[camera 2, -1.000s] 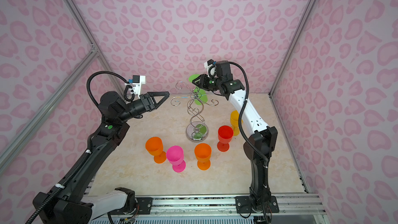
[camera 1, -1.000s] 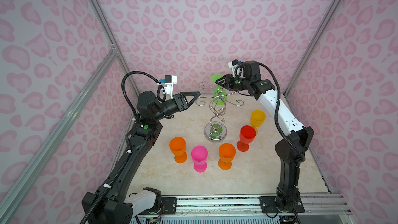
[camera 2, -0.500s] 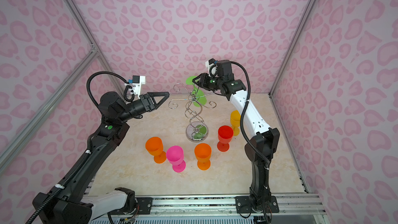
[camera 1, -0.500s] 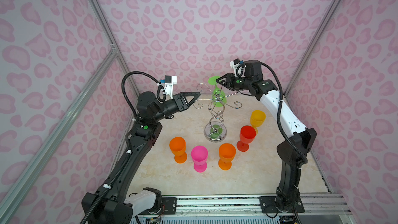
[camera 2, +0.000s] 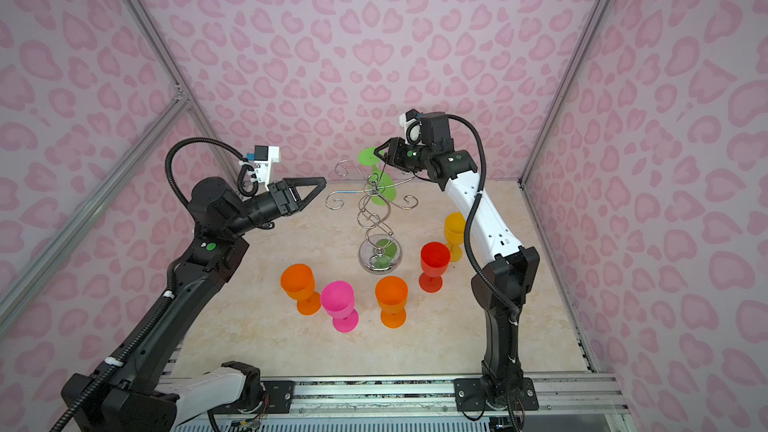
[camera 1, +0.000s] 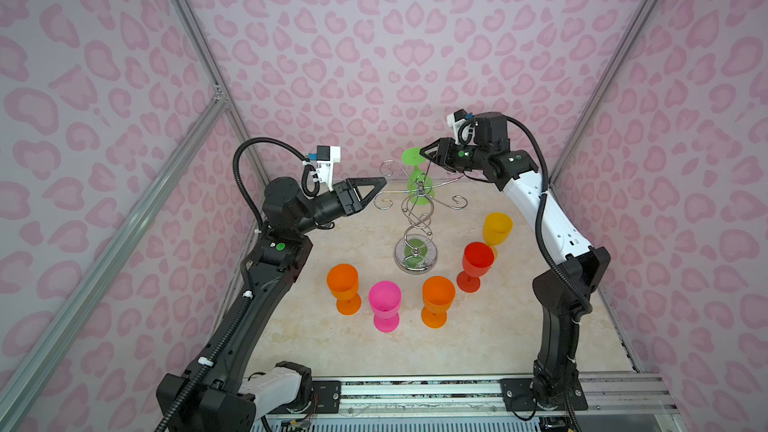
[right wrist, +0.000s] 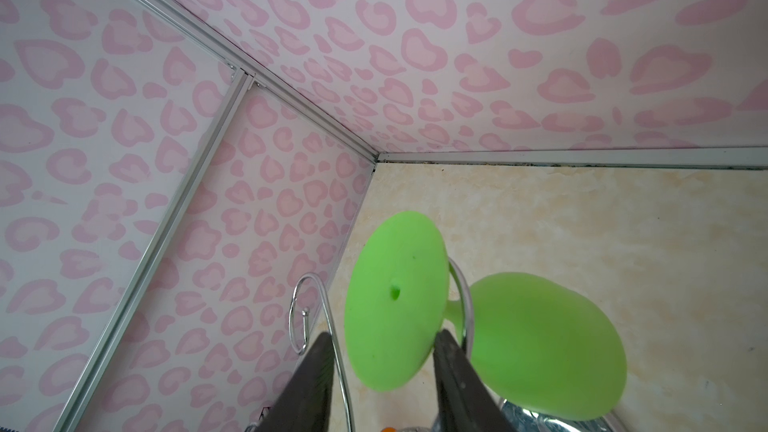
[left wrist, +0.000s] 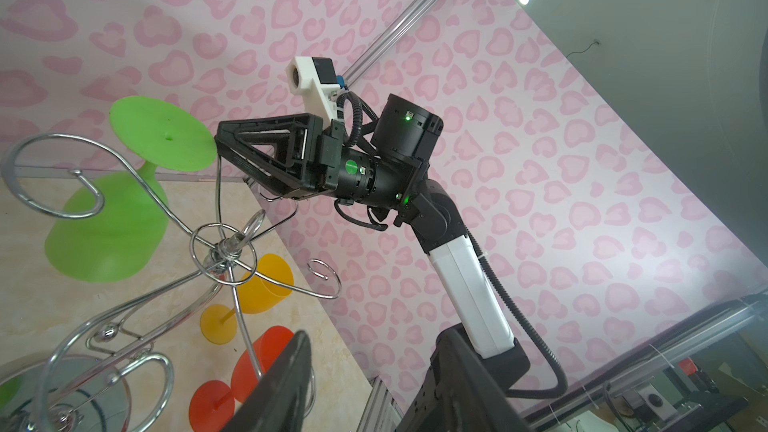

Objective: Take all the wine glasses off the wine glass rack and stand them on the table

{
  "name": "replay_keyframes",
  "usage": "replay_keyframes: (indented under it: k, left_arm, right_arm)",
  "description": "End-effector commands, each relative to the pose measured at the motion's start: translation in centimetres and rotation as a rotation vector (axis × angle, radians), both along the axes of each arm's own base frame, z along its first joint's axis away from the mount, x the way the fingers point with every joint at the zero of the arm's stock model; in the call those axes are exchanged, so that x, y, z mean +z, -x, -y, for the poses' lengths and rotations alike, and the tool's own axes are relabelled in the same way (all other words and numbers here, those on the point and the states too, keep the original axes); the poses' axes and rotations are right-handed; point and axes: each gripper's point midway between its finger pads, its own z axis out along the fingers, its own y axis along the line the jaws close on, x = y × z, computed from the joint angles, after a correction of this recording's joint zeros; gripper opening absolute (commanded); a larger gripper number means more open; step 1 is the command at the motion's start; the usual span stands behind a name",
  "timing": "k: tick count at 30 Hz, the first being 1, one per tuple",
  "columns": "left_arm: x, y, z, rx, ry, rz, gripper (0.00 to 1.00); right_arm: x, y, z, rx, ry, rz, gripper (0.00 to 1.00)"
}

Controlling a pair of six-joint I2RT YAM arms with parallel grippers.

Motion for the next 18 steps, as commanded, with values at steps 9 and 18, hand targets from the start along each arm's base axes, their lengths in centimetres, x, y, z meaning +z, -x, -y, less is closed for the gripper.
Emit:
replay_keyframes:
  k: [9, 18]
  left_arm:
    - [0.52, 0.45, 0.03, -0.009, -0.006, 0.043, 0.53]
    - [0.30, 0.20, 0.11, -0.012, -0.009, 0.039, 0.53]
  right_arm:
    - [-0.85, -0.91, -0.36, 0.011, 0.022, -0.009, 0.41]
    - [-1.44, -0.97, -0.72, 0.030, 0.029, -0.018, 0.37]
